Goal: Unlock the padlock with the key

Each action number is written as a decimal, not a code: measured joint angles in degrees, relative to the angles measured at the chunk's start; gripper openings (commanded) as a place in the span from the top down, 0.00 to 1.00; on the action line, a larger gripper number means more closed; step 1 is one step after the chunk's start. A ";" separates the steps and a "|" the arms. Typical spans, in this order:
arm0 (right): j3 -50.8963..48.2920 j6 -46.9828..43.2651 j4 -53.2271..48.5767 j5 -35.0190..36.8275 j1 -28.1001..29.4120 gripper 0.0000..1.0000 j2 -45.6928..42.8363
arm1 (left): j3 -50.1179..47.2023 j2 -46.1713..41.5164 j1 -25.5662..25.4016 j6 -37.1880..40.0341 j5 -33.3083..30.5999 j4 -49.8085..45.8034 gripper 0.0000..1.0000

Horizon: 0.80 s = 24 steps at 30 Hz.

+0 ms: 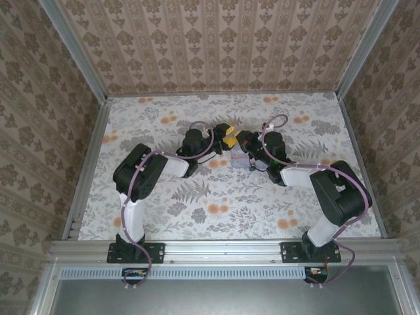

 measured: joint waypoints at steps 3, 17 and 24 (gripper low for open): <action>-0.13 0.00 0.00 0.00 -0.09 1.00 0.00 | -0.17 0.00 -0.02 0.20 -0.13 0.00 0.59; -0.50 0.20 0.39 0.07 -0.48 1.00 -0.07 | -0.33 0.00 0.04 0.79 -0.81 -0.20 0.71; -0.87 0.20 0.44 0.48 -0.48 1.00 -0.13 | -0.55 0.00 0.04 0.81 -1.05 -0.35 0.77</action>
